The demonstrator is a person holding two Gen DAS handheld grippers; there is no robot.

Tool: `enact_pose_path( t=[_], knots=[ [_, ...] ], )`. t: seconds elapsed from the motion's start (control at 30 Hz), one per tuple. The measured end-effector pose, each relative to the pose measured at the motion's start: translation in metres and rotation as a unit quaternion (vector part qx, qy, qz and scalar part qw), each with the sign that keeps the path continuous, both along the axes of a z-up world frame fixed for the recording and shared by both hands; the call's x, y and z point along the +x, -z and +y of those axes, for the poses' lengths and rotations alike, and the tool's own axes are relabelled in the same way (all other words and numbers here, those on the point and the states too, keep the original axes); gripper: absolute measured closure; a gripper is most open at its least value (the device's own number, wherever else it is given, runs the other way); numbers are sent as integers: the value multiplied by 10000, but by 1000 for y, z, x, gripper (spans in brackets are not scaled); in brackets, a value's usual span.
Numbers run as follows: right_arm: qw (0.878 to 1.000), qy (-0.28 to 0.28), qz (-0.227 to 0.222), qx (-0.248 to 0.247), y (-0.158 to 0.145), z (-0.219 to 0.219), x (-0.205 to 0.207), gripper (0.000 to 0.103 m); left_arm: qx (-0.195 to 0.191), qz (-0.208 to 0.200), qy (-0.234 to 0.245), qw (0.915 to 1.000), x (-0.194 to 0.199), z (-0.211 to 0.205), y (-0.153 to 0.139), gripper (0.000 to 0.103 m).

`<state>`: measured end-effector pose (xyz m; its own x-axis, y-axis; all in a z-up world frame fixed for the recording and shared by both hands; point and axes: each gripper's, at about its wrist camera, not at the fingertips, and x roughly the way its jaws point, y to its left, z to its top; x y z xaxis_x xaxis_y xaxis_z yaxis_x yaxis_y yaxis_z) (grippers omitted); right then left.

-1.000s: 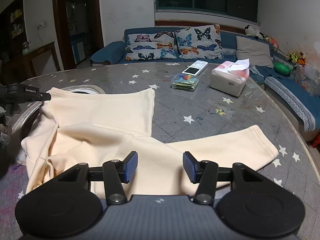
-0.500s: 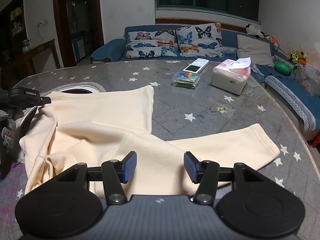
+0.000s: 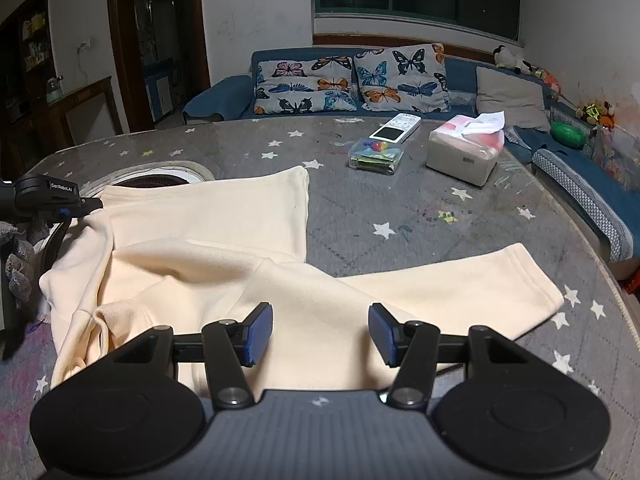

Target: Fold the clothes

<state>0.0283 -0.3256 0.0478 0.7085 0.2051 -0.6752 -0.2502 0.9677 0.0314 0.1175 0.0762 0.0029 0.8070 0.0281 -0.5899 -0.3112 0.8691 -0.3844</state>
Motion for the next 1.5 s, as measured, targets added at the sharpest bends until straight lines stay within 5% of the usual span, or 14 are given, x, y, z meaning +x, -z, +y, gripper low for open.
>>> enact_pose_path(
  t=[0.3, 0.5, 0.87, 1.03, 1.2, 1.5],
  knots=[
    [10000, 9, 28, -18, 1, 1, -1, 49, -9, -128, 59, 9999, -4, 1, -4, 97],
    [10000, -41, -56, 48, -7, 2, -5, 49, -260, -606, -81, 9978, -38, 15, -34, 99],
    [9975, -656, -175, 213, -24, 17, -25, 49, -293, -1598, -643, 9846, -176, 60, -91, 99],
    [9911, -1311, 10, 216, -20, 37, -39, 49, -96, -1268, -1129, 9854, -219, 80, -71, 99],
    [9827, -1836, 232, -12, -4, 62, -53, 52, -85, -682, -1382, 9880, -217, 96, -38, 99],
    [9753, -2199, 165, -126, -3, 98, -65, 59, 120, -589, -1320, 9894, -215, 95, -32, 99]
  ],
)
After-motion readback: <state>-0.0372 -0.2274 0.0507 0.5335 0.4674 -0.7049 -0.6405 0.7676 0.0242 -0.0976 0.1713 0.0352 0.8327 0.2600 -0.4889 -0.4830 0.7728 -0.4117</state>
